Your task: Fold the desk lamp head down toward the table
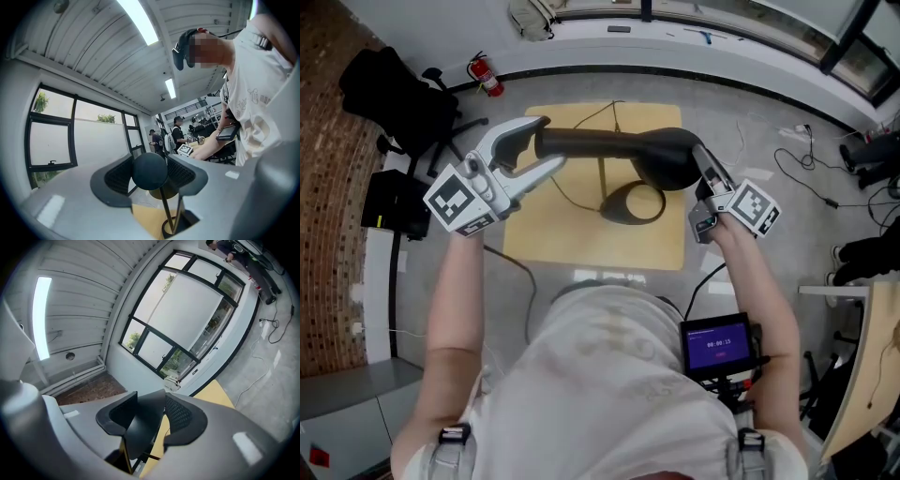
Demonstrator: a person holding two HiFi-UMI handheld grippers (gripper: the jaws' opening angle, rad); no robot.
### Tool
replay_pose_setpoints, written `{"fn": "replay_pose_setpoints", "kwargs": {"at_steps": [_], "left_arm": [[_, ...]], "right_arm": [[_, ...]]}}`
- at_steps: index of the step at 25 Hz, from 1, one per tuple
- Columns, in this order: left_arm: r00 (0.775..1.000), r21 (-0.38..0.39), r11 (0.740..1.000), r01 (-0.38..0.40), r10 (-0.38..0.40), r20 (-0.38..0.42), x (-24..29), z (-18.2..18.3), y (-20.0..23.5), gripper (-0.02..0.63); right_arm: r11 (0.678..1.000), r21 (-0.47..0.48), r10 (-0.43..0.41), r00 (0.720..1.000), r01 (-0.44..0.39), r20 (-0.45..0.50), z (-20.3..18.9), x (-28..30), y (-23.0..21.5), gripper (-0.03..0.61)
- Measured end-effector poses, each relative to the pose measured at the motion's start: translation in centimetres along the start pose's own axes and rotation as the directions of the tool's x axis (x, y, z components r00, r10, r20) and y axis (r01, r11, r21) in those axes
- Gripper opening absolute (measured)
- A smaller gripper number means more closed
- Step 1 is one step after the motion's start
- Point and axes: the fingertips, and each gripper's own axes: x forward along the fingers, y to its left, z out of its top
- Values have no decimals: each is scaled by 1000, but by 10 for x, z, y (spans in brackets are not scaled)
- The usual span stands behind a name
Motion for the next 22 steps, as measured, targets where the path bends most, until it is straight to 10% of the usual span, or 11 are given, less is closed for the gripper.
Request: {"fn": "replay_pose_setpoints", "kwargs": {"at_steps": [12,22], "left_arm": [[1000,-27,1000,1,-1,-8,-6,17,8,230],[999,1,1000,-11,11,-48,5,26,7,230]], "right_arm": [[994,76,-73,995,78,-73,-30,5,-14,201],[983,84,172,982,-165,-78,-39,30,6,199]]}}
